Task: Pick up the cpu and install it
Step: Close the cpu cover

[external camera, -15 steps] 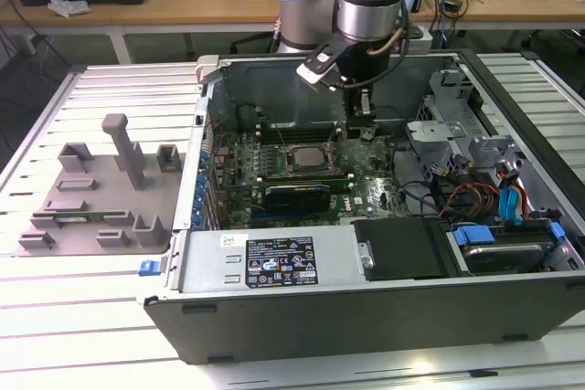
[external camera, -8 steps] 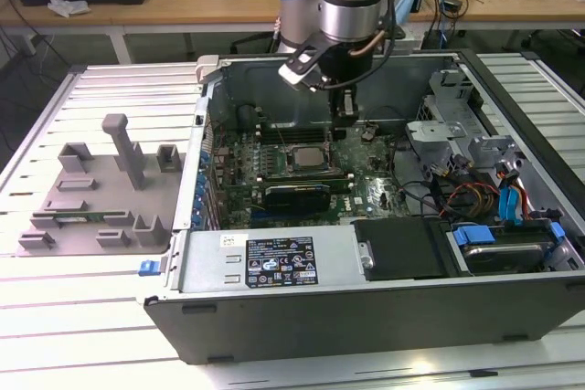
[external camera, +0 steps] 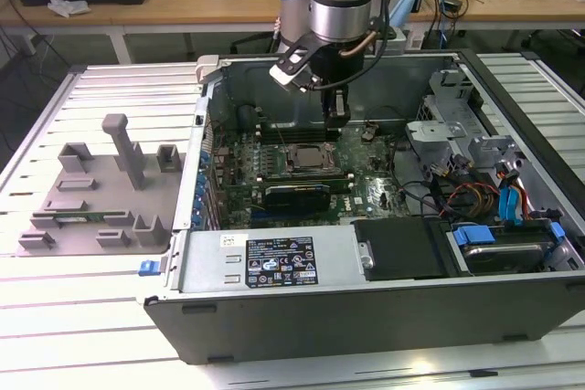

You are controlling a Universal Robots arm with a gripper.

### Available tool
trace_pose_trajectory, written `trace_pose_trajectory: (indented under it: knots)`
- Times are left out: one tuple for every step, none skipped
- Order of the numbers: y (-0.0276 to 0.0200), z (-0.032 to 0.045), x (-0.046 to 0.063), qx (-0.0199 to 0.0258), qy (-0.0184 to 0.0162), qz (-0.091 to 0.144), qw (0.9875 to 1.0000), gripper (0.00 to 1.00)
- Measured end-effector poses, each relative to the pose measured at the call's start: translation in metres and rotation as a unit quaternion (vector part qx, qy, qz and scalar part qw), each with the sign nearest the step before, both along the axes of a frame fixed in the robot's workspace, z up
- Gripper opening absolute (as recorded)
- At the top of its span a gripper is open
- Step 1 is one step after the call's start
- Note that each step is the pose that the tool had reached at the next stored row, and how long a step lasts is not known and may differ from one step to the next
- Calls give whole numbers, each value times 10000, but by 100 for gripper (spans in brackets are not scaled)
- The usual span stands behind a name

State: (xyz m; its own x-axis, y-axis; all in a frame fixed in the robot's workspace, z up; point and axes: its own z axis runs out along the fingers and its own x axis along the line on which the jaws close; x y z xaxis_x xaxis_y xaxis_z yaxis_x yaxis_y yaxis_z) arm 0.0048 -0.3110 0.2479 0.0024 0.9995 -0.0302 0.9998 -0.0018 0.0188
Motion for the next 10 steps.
trace_pose_trajectory:
  knots:
    - [1, -2, 0, -3, 1, 0, 10000, 11]
    - [1, -5, 0, -9, 14, 0, 10000, 11]
    - [0, -11, -1, -20, 55, -1, 10000, 11]
    - [0, -17, 0, -26, 90, 0, 10000, 11]
    - [0, -26, 0, -33, 118, 0, 9999, 11]
    - [0, -33, -1, -37, 127, -1, 9999, 11]
    - [0, -45, 0, -39, 140, 0, 9999, 11]
    - [0, -57, -2, -39, 153, -1, 9999, 11]
    - [0, -72, -5, -40, 166, -1, 9999, 11]
    - [0, -82, -10, -40, 172, 0, 9998, 11]
